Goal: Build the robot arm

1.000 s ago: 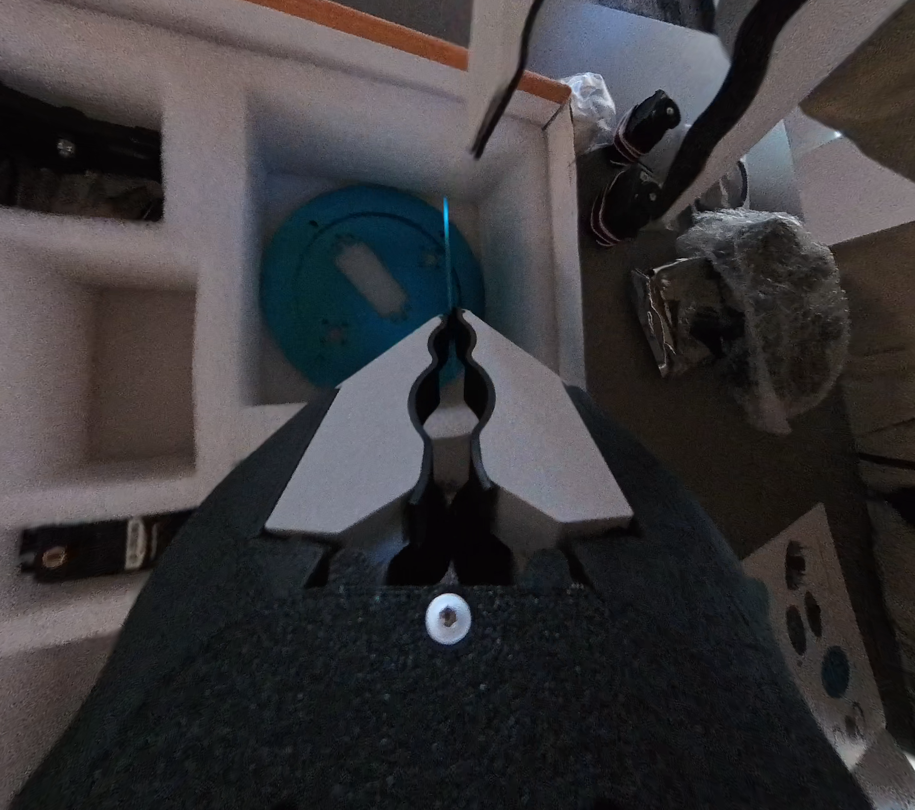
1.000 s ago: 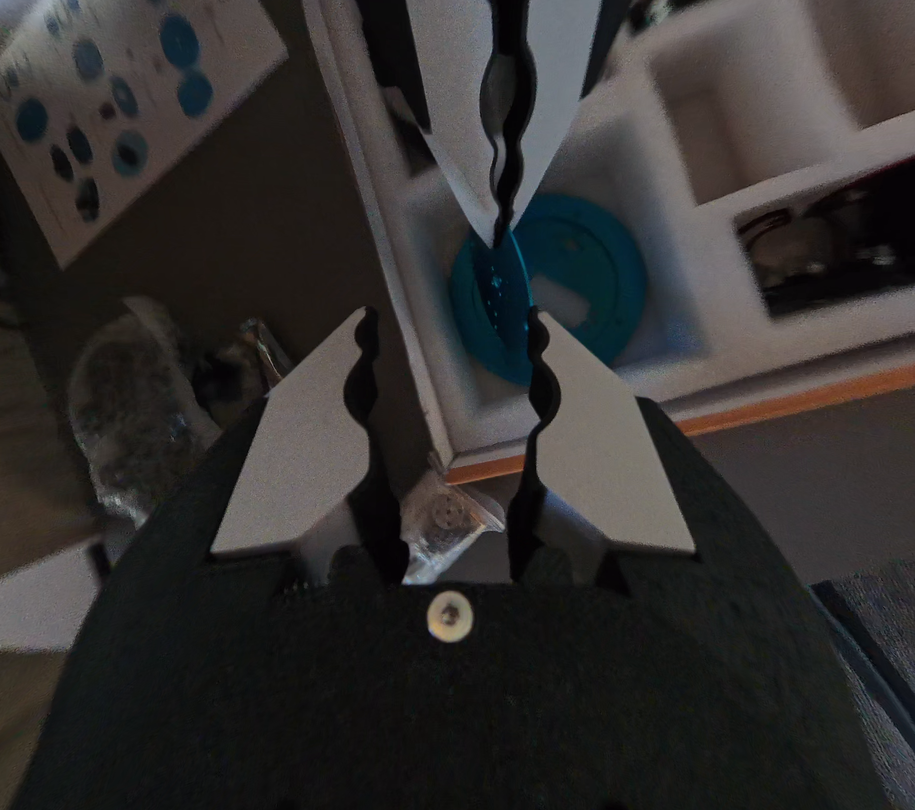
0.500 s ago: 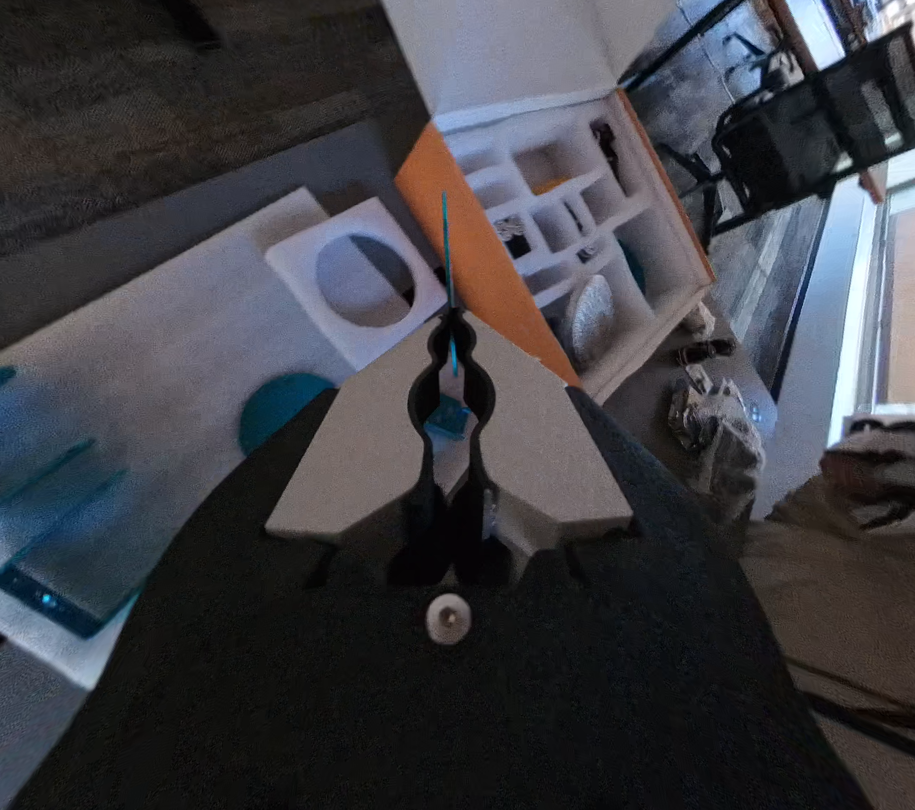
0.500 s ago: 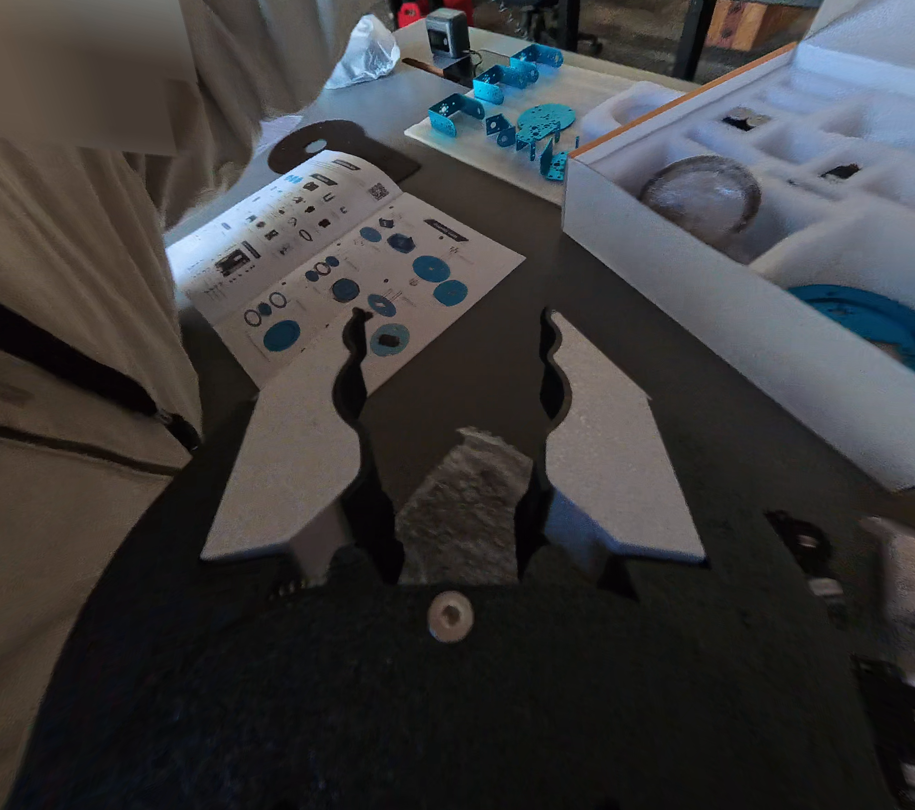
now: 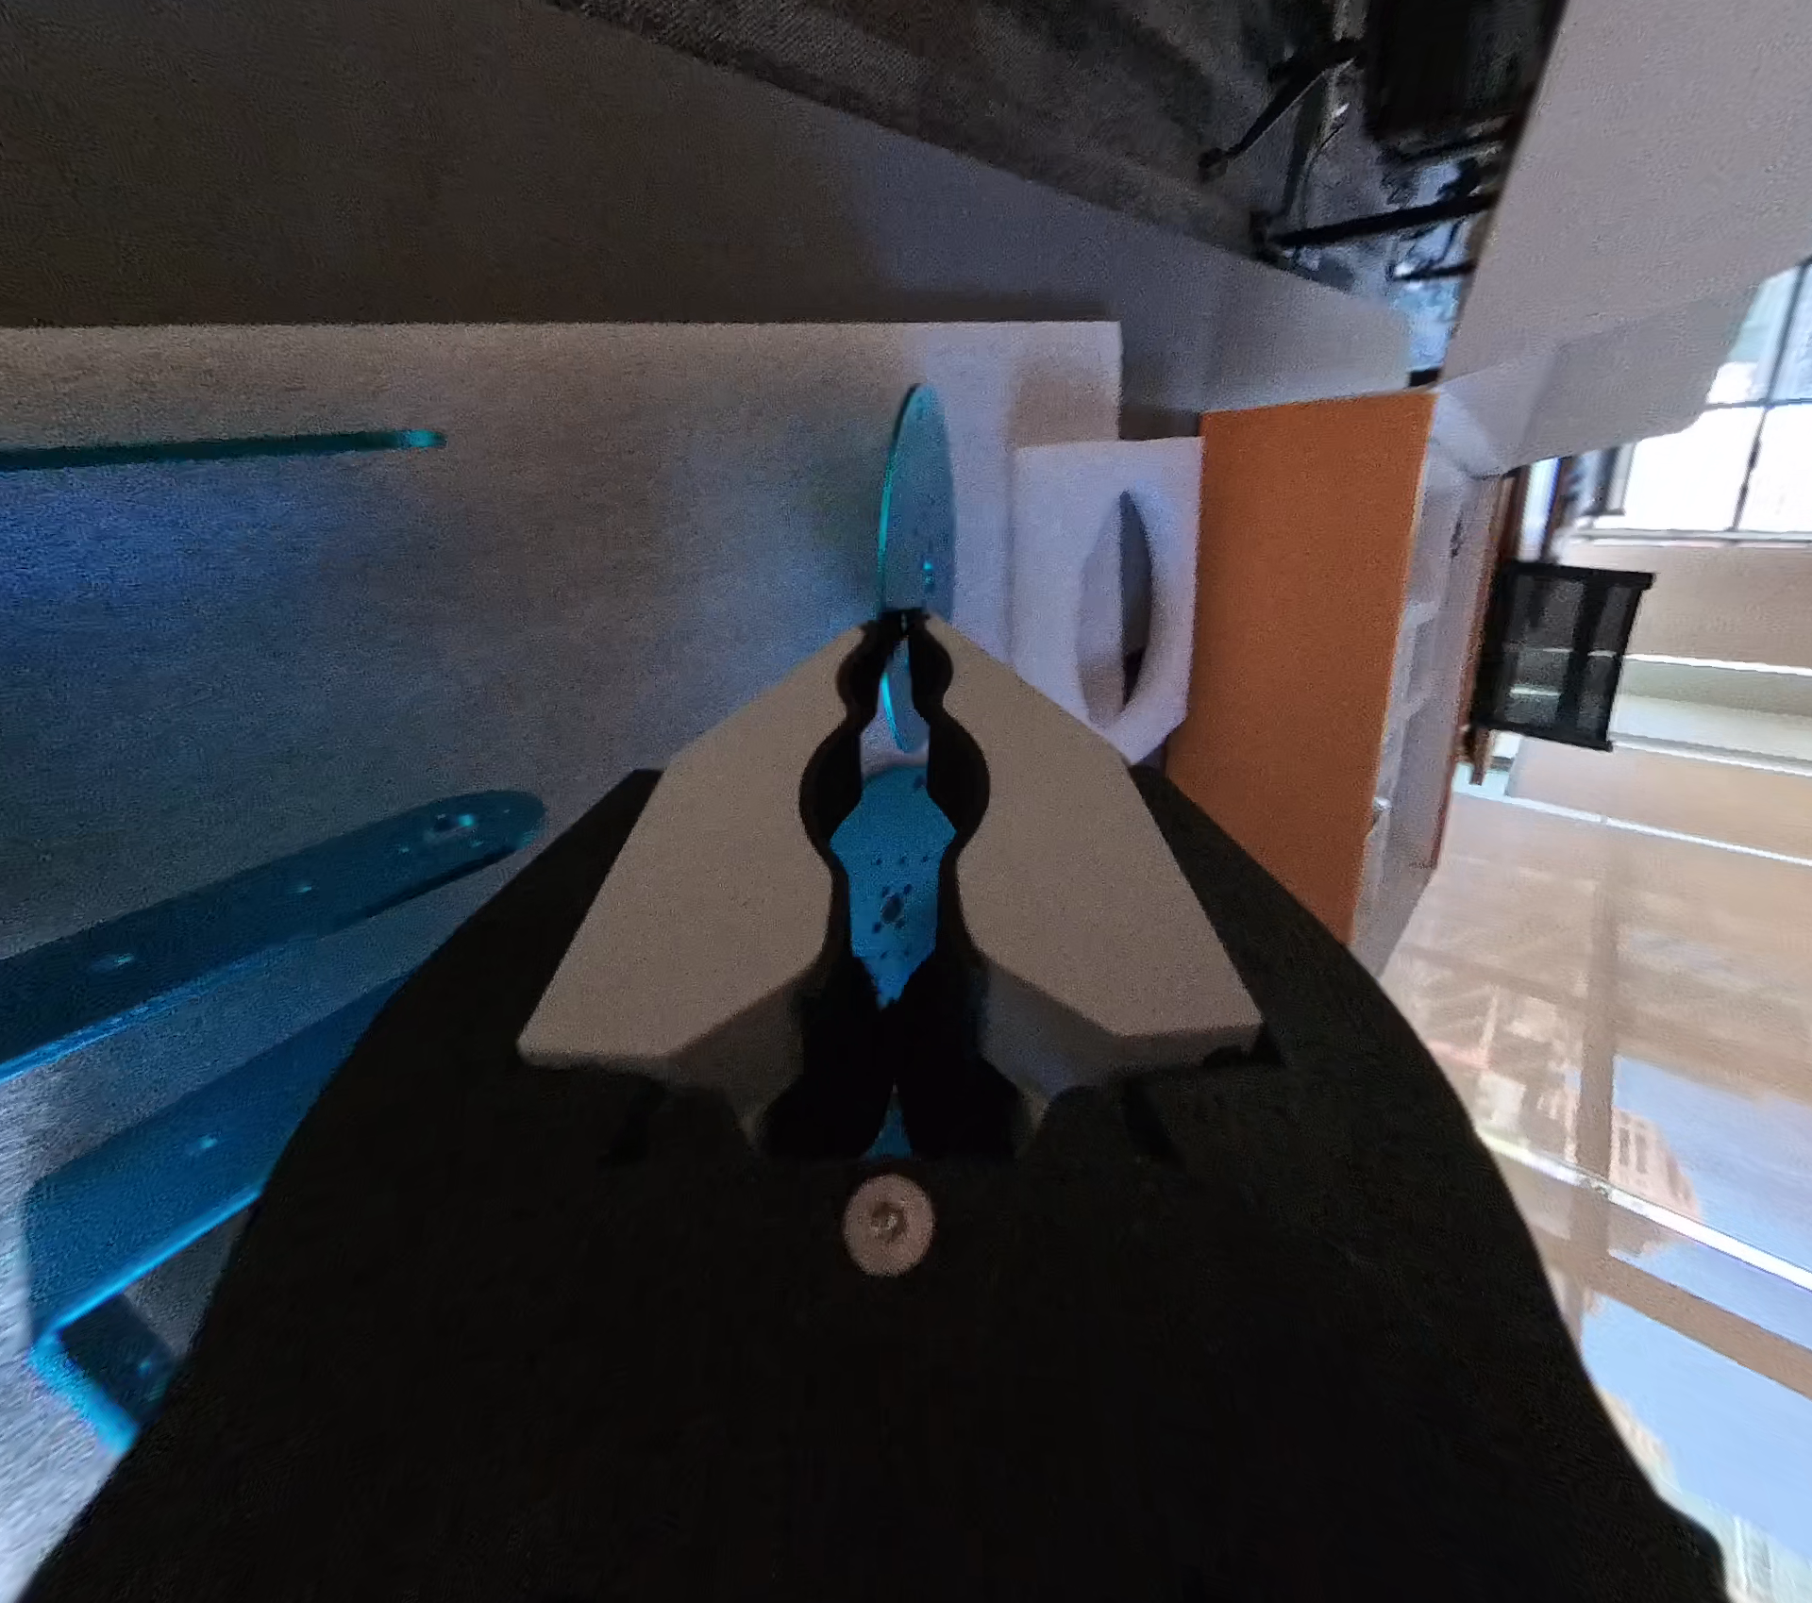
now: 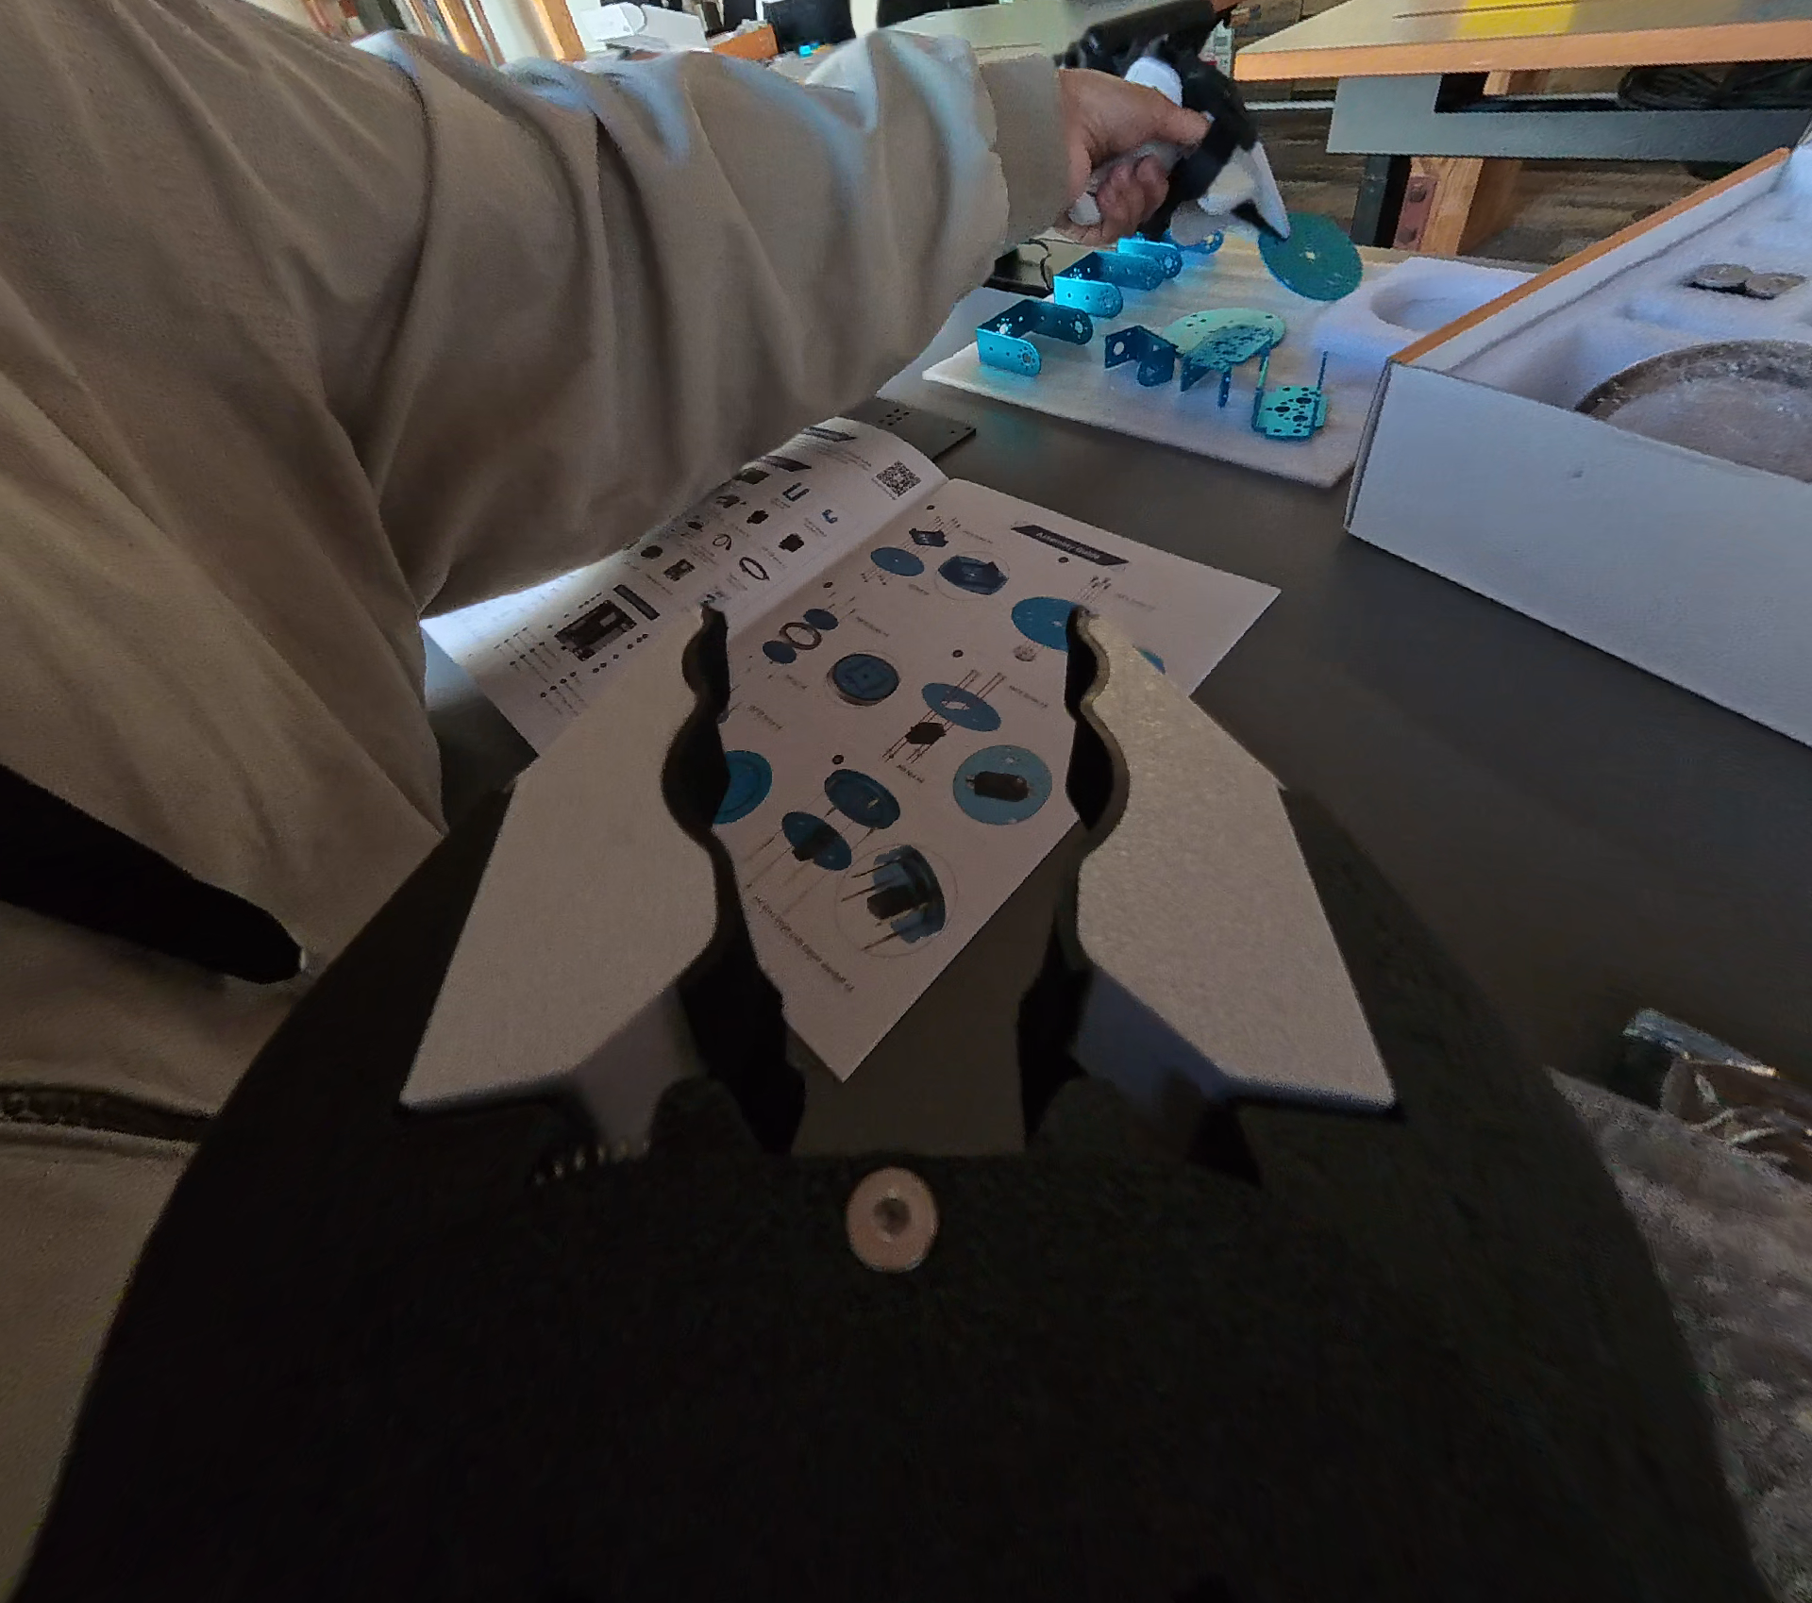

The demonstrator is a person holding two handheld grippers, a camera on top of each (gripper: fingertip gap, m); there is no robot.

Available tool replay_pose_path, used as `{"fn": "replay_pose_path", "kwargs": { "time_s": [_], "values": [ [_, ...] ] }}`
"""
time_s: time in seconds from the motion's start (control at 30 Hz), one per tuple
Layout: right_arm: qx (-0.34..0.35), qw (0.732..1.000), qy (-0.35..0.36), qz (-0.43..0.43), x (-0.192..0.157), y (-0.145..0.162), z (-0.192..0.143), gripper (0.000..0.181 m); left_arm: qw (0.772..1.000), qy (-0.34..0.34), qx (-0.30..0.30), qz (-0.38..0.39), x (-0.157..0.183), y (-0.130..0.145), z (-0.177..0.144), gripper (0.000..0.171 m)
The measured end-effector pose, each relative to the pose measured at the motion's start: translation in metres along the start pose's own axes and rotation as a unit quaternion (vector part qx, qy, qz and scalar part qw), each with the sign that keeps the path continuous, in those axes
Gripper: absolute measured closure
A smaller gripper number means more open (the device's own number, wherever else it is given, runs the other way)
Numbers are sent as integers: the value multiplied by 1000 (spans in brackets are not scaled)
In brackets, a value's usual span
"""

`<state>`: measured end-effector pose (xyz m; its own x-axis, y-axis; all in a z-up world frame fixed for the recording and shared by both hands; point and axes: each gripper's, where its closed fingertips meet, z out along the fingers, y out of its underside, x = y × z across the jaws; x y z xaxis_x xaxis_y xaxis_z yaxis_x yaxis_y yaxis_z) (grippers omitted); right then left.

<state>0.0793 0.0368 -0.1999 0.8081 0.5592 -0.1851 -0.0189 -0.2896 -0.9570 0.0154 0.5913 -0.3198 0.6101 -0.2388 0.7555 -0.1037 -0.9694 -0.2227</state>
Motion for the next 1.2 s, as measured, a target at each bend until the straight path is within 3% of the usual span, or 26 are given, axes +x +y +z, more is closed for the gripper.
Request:
{"fn": "replay_pose_path", "kwargs": {
  "time_s": [0.13, 0.23, 0.37, 0.47, 0.53, 0.6, 0.67, 0.77, 0.83, 0.93, 1.07, 1.13, 1.2],
  "values": [
    [3, 1000, 3, 9, -3, 2, -4, 113, 989, -124, -39, 76, -35, 2, -3, 156],
    [-1, 1000, -1, 11, -3, 4, -5, 113, 971, -184, -40, 147, -38, -2, -6, 145],
    [-14, 1000, 0, 7, 9, 6, -9, 113, 928, -281, -69, 234, -41, 0, -12, 118],
    [-29, 999, 17, -5, 35, -6, -27, 113, 895, -329, -54, 297, -23, -9, -28, 117],
    [-59, 997, 37, -30, 66, -21, -43, 114, 887, -299, -13, 352, 25, -11, -32, 117],
    [-107, 989, 73, -66, 109, -41, -62, 118, 879, -220, 33, 423, 95, 4, -25, 117],
    [-160, 976, 105, -105, 164, -62, -68, 118, 864, -121, 64, 485, 165, 39, -10, 117],
    [-238, 944, 166, -154, 272, -87, -53, 125, 846, -12, 71, 529, 231, 107, 27, 118],
    [-298, 929, 155, -155, 333, -78, -27, 131, 846, 27, 55, 529, 251, 145, 55, 124],
    [-445, 881, 109, -118, 401, -21, 5, 134, 845, 86, 29, 527, 270, 187, 86, 128],
    [-510, 854, 74, -71, 424, 21, 35, 141, 821, 116, 66, 555, 278, 197, 97, 135],
    [-513, 849, 109, -74, 432, 26, 41, 144, 814, 129, 73, 561, 273, 200, 98, 135],
    [-527, 835, 159, -17, 438, 37, 40, 143, 816, 148, 70, 555, 268, 203, 101, 137]
  ]
}}
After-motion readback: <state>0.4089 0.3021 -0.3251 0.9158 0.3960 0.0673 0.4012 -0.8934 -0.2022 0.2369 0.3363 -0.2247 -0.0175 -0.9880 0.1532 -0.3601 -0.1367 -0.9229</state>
